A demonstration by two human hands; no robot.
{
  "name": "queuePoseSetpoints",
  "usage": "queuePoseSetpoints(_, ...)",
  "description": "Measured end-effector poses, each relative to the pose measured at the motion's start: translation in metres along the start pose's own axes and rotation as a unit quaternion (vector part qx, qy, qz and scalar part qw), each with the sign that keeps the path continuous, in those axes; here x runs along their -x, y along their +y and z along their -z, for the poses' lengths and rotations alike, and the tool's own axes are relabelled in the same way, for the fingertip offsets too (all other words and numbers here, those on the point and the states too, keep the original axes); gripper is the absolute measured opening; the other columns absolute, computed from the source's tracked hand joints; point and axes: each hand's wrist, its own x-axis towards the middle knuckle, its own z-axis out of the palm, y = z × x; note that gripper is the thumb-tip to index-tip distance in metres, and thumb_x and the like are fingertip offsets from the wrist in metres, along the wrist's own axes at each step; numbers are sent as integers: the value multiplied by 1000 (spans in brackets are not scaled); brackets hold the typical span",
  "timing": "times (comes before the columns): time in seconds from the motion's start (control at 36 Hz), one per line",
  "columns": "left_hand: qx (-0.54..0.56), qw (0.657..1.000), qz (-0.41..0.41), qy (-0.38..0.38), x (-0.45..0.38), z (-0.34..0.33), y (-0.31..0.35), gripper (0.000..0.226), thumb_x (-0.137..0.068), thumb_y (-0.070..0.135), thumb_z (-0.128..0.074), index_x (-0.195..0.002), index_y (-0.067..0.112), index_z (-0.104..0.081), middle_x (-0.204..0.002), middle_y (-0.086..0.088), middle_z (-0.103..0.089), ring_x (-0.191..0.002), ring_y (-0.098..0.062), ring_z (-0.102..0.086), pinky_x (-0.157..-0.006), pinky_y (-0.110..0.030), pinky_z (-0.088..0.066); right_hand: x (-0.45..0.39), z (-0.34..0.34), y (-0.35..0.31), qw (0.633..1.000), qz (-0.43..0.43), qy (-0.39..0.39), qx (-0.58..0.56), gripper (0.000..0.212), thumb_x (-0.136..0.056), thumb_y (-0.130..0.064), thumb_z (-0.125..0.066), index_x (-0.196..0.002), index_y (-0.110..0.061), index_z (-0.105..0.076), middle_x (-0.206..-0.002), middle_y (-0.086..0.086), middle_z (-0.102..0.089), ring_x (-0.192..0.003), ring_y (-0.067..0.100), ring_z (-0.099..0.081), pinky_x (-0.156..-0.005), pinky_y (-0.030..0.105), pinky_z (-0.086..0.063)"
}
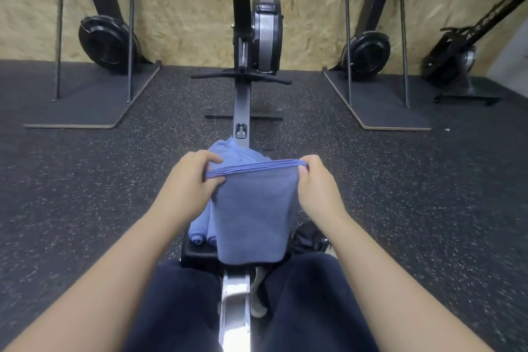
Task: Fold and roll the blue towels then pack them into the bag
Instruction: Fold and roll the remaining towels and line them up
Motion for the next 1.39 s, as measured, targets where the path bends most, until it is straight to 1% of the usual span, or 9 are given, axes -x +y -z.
queuePoseSetpoints(0.11,82,994,72,-20,3,-22,-7,12,-85,12,-68,-79,21,-62,-77,11,-59,-69,-3,-52,-64,-20,-36,-5,-10,23,999,-26,-18,-15,20,-102,-22,-31,-110,-17,-49,-99,-2,-57,-90,20,-52,-72,33,-36)
queuePoseSetpoints(0.22,225,964,117,-76,10,-46,-20,14,-90,6,-62,-85,15,-53,-95,12,-62,-81,4,-58,-76,-19,-43,-6,-20,44,999,-35,-24,-28,16,-102,-22,-32,-108,-20,-47,-97,-3,-55,-90,18,-50,-70,31,-31)
queuePoseSetpoints(0.31,225,964,102,-93,18,-63,-35,15,-83,25,-63,-82,27,-48,-62,16,-52,-54,-2,-44,-62,-29,-37,-5,-29,56,998,-42,-29,-29,18,-102,-22,-33,-111,-18,-48,-101,0,-56,-94,21,-50,-73,32,-33)
queuePoseSetpoints(0.39,229,961,109,-111,24,-75,-50,14,-73,46,-55,-78,37,-46,-57,8,-47,-55,-15,-41,-59,-35,-36,-4,-38,66,998,-54,-32,-31,18,-103,-20,-34,-113,-16,-48,-99,-1,-54,-92,19,-49,-71,30,-29)
queuePoseSetpoints(0.61,239,958,92,-129,32,-86,-69,9,-85,30,-56,-84,35,-49,-61,8,-49,-57,-13,-38,-59,-32,-34,1,-54,79,995,-76,-46,-34,20,-102,-20,-35,-114,-14,-50,-103,1,-57,-96,20,-52,-75,29,-33)
queuePoseSetpoints(0.75,236,960,100,-113,34,-76,-78,24,-94,13,-60,-92,36,-63,-74,16,-65,-68,-1,-55,-63,-16,-44,1,-64,74,996,-63,-47,-50,10,-102,-21,-36,-105,-25,-45,-95,-5,-58,-91,16,-53,-70,26,-29)
queuePoseSetpoints(1.03,239,965,110,-9,25,-52,-86,26,-85,25,-66,-84,51,-65,-80,15,-70,-72,-5,-62,-71,-20,-48,-8,-83,50,997,-25,-41,-60,19,-102,-20,-37,-114,-16,-51,-101,-1,-59,-94,19,-52,-73,29,-33)
queuePoseSetpoints(1.17,253,957,113,85,9,-40,-80,27,-86,9,-69,-82,36,-66,-76,27,-67,-68,9,-57,-68,-8,-45,-19,-83,31,998,-1,-19,-64,20,-101,-21,-39,-116,-16,-52,-106,-3,-59,-99,19,-53,-77,29,-34)
queuePoseSetpoints(1.39,255,955,111,106,-10,-22,-86,21,-88,10,-67,-88,31,-67,-83,24,-69,-76,5,-61,-76,-14,-48,-36,-87,6,998,19,-20,-63,22,-101,-22,-39,-119,-17,-52,-112,-2,-60,-103,19,-53,-91,36,-39)
